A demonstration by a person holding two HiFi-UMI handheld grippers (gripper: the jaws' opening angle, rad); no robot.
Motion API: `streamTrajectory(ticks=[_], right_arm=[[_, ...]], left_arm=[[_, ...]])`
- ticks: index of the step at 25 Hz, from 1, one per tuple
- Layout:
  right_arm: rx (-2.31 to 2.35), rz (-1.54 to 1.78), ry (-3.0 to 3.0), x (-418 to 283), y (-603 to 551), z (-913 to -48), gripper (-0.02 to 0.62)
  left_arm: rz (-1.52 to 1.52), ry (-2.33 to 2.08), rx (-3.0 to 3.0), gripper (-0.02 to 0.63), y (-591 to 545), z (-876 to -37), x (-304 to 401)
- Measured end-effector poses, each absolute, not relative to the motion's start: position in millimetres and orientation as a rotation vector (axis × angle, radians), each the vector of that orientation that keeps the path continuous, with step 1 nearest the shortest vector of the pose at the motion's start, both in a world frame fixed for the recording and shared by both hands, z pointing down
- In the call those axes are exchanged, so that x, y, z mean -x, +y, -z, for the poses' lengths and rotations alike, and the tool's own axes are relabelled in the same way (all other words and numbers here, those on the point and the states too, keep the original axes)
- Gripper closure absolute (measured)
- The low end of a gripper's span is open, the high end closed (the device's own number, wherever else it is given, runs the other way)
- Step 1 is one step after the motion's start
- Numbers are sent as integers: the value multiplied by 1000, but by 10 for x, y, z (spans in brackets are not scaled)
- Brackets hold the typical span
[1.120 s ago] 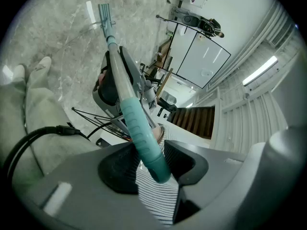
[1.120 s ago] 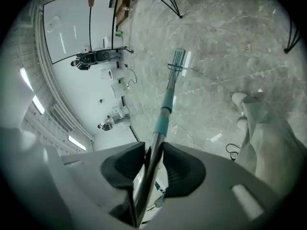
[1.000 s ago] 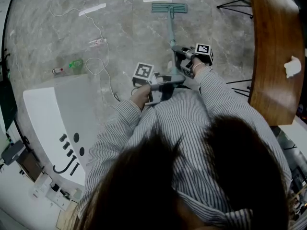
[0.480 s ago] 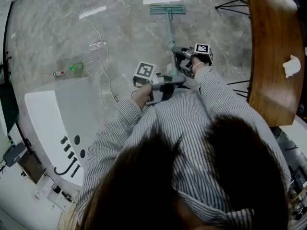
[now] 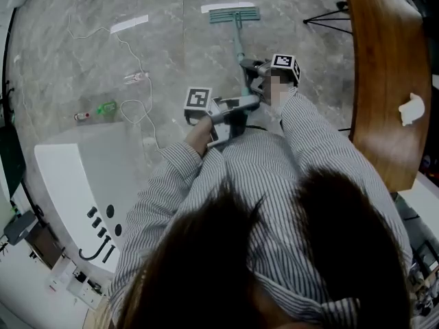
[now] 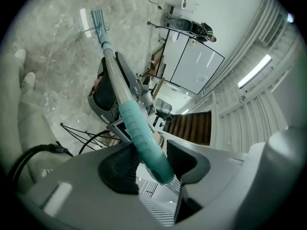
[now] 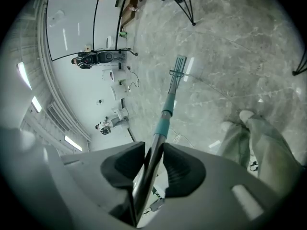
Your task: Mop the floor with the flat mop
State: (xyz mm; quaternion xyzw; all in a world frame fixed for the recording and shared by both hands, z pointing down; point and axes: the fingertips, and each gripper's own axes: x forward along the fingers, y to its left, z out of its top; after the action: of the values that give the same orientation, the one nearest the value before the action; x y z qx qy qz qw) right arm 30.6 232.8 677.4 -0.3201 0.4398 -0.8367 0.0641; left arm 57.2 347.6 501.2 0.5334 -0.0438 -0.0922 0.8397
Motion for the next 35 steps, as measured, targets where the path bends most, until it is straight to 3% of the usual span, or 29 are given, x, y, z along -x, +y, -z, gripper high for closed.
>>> streamTrajectory(ticks=[21,35], right_arm=[[1075,2515,1335,177,-881,-6624,476],[1107,2542,1410,-122,-3111,-6836,480]], left_arm=[[257,-67,-1126,413,196,-4828,109],[389,-174,-1116,407,-2015,-5067,-97]])
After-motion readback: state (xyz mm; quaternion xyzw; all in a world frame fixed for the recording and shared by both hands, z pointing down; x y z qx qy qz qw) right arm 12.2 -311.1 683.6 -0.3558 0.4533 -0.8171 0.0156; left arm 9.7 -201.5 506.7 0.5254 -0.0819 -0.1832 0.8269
